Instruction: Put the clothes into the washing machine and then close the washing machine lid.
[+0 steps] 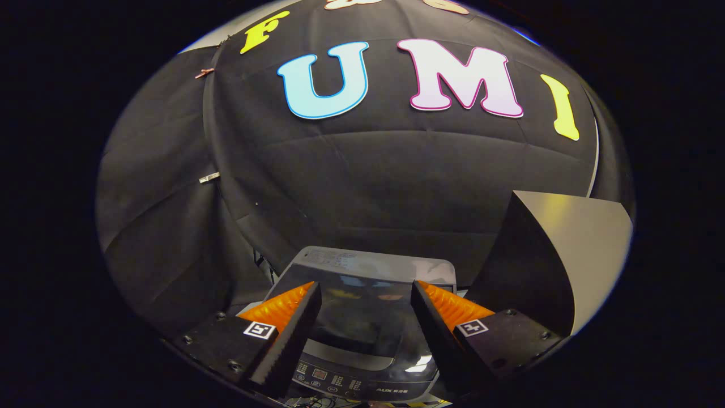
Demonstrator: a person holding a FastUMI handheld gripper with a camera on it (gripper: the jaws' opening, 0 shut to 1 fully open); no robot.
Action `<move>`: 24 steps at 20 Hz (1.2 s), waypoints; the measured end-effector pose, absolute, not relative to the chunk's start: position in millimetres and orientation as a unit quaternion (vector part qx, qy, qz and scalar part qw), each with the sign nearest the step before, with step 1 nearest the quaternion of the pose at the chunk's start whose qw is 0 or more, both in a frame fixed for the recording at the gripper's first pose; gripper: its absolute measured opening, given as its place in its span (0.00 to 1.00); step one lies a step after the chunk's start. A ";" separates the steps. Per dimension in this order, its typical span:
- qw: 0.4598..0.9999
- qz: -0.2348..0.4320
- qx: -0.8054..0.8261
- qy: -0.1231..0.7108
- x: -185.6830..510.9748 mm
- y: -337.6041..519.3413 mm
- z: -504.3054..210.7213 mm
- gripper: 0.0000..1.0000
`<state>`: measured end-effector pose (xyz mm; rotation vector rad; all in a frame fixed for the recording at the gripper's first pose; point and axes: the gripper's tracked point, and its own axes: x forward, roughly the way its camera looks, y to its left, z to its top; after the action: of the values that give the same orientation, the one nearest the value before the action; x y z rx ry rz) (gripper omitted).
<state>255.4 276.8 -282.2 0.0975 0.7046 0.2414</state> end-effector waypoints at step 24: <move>0.980 0.156 0.037 0.121 121.9 191.5 -67.7 0.99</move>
<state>121.9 191.5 -67.7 0.0739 0.2429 0.3134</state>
